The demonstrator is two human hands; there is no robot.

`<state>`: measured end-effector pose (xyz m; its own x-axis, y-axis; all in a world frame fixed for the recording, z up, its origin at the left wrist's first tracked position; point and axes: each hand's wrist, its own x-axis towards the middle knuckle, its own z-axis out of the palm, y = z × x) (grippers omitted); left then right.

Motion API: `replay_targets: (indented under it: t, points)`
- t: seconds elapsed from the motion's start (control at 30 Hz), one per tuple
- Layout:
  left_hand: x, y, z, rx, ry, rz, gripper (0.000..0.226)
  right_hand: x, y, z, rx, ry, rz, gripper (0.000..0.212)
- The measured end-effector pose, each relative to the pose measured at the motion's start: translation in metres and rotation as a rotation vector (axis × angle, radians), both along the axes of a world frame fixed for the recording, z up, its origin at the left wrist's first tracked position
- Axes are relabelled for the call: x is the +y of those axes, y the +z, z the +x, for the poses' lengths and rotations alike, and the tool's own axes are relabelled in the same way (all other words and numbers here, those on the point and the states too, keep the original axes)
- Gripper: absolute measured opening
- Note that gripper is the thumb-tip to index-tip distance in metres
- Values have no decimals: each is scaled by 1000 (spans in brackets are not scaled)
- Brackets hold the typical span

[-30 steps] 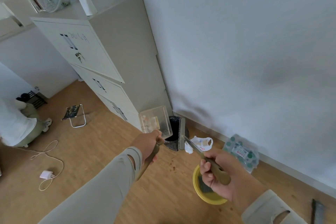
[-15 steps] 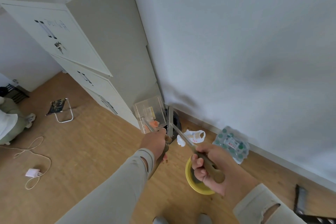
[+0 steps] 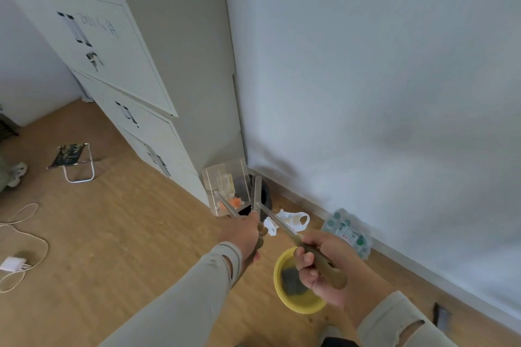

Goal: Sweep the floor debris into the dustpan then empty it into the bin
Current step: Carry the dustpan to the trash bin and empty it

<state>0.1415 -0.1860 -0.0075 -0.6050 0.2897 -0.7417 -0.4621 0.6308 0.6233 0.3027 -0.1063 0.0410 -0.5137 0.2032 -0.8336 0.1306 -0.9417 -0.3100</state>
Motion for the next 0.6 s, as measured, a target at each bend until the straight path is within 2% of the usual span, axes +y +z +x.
replay_targets:
  t: [0.33,0.6]
  points:
    - [62,-4,38,45,107,-56,33,77,-13,17,-6,82,-17,11]
    - [115,-25,71,126,101,-93,31,142,-27,40,38,170,-104,10]
